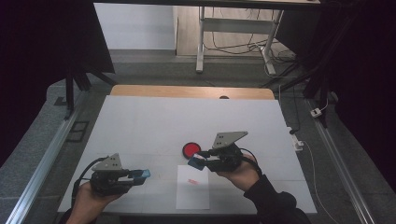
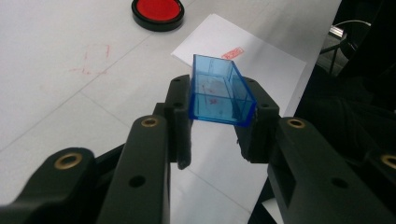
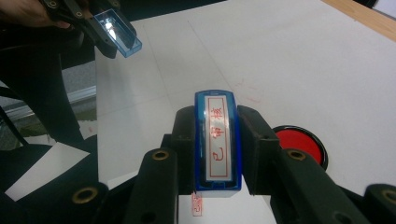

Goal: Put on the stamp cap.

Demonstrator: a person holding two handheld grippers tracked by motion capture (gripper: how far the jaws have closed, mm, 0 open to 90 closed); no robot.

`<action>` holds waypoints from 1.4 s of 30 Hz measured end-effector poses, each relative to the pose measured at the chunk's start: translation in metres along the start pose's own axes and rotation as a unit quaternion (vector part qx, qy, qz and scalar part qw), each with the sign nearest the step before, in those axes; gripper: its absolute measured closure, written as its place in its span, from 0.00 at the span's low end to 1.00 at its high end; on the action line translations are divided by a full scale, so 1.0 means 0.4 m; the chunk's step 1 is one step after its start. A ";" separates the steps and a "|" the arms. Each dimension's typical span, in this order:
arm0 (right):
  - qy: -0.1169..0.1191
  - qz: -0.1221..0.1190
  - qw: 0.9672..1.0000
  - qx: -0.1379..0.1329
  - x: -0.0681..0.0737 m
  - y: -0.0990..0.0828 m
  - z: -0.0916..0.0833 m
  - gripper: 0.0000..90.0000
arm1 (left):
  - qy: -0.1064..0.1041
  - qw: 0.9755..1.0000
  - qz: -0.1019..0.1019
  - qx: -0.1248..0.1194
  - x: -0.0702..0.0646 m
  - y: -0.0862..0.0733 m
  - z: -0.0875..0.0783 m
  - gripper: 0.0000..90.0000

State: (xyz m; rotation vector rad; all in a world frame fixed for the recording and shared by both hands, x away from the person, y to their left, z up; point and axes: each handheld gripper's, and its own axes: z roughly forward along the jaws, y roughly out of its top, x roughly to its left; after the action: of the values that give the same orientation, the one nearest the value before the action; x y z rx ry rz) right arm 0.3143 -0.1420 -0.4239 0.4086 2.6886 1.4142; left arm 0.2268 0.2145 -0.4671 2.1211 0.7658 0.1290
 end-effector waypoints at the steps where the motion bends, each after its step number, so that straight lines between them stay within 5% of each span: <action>1: 0.000 -0.001 1.000 0.000 0.000 0.001 -0.001 0.78 | -0.003 1.000 0.003 0.000 0.001 0.004 0.003 0.76; 27: 0.003 -0.008 1.000 -0.004 -0.002 0.013 -0.008 0.78 | -0.032 0.998 0.048 0.006 0.016 0.096 0.096 0.75; 42: 0.005 -0.005 1.000 -0.009 -0.003 0.019 -0.017 0.78 | -0.065 0.995 0.079 0.011 0.013 0.143 0.141 0.76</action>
State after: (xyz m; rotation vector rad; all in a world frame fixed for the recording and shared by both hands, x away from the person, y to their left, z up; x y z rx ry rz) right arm 0.3154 -0.1436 -0.4141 0.3866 2.6800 1.4387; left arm 0.2782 0.1528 -0.4601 2.1854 0.5253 0.0672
